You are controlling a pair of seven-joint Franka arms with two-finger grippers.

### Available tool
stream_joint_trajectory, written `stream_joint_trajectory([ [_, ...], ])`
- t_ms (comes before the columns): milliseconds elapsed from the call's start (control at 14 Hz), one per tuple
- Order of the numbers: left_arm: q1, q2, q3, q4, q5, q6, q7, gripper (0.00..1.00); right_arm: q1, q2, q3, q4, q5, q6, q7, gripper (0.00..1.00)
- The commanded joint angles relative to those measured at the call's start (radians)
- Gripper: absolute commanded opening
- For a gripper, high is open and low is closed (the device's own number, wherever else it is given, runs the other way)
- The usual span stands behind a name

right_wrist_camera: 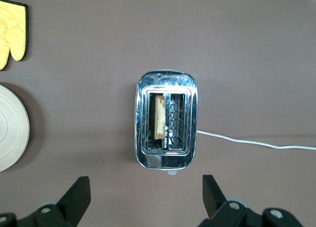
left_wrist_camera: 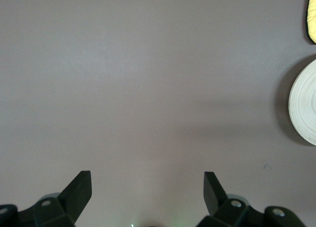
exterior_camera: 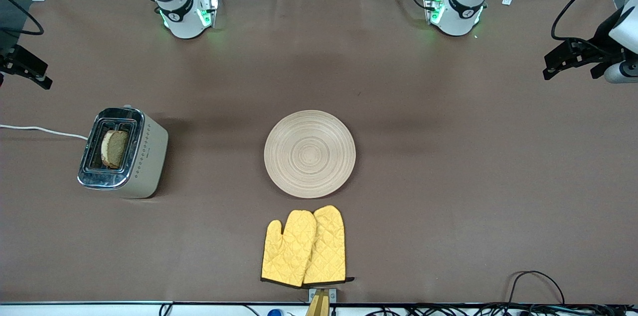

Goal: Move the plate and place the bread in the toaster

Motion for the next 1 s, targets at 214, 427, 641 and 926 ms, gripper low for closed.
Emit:
stream_joint_trajectory([
  [214, 0.004, 0.001, 0.001, 0.007, -0.008, 0.005, 0.016, 1.0, 0.046, -0.009, -0.026, 0.046, 0.05, -0.046, -0.009, 1.0],
  [427, 0.003, 0.001, -0.001, 0.006, -0.005, 0.003, 0.019, 1.0, 0.061, -0.01, -0.026, 0.046, 0.047, -0.051, -0.001, 1.0],
  [641, 0.0, 0.001, -0.004, 0.01, 0.001, 0.003, 0.043, 1.0, 0.061, -0.009, -0.028, 0.046, 0.042, -0.063, -0.001, 1.0],
  [926, 0.004, 0.002, -0.004, 0.036, 0.001, 0.003, 0.039, 1.0, 0.061, -0.009, -0.029, 0.046, 0.033, -0.089, -0.001, 1.0],
])
